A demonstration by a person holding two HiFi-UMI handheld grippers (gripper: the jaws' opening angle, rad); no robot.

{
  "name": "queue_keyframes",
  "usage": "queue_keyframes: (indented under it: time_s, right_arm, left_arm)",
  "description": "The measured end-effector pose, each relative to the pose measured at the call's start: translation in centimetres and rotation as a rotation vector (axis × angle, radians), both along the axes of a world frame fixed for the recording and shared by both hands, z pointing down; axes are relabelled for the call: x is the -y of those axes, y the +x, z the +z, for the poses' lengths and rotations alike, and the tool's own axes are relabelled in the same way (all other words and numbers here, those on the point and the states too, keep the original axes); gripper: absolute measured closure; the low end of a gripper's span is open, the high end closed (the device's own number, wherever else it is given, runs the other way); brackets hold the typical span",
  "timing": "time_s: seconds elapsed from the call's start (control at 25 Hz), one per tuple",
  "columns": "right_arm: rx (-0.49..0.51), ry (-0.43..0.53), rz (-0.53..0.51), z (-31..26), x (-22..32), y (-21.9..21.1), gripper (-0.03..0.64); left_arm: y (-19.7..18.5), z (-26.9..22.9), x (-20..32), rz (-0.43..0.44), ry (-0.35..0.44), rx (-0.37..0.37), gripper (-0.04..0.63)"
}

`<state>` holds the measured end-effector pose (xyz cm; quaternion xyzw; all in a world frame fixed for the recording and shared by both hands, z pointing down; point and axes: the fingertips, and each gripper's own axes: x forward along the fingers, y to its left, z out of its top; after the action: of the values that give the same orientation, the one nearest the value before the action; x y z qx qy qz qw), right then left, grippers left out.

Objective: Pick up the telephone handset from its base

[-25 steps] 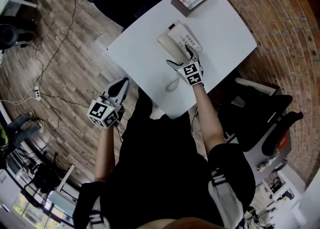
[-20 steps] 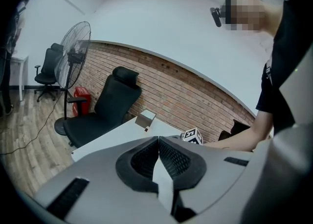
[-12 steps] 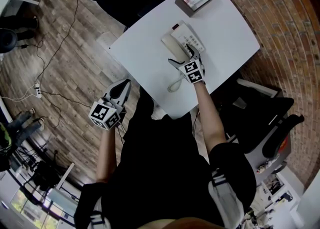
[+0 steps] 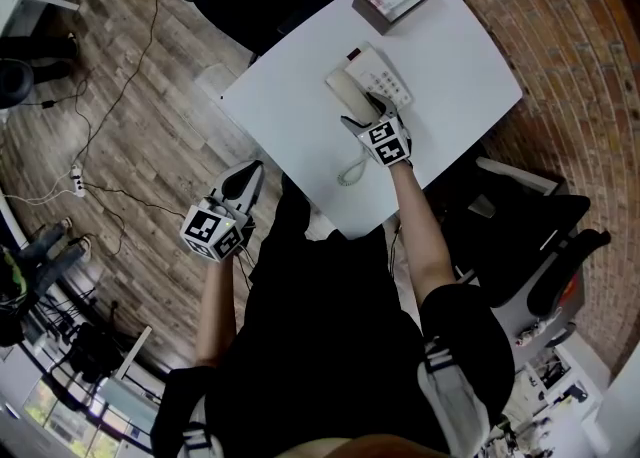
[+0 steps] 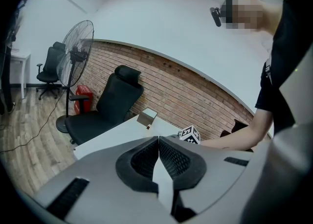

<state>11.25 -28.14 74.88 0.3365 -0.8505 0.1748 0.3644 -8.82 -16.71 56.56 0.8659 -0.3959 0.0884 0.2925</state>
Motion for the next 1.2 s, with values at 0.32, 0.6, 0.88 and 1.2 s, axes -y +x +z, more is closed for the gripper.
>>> queue_keyframes:
  time_s: [0.32, 0.6, 0.88, 1.2]
  right_arm:
    - [-0.016, -0.003, 0.017, 0.14, 0.22, 0.39, 0.336]
    - [-0.015, -0.006, 0.018, 0.26, 0.28, 0.22, 0.362]
    - [-0.021, 0.002, 0.036, 0.43, 0.42, 0.51, 0.400]
    - [-0.030, 0.004, 0.038, 0.39, 0.50, 0.66, 0.410]
  left_arm:
    - [0.32, -0.10, 0.13, 0.012, 0.008, 0.011, 0.576]
    - [0.42, 0.12, 0.13, 0.020, 0.005, 0.013, 0.577]
    - [0.51, 0.28, 0.21, 0.026, 0.005, 0.012, 0.577]
    - [0.85, 0.26, 0.27, 0.039, 0.005, 0.015, 0.577]
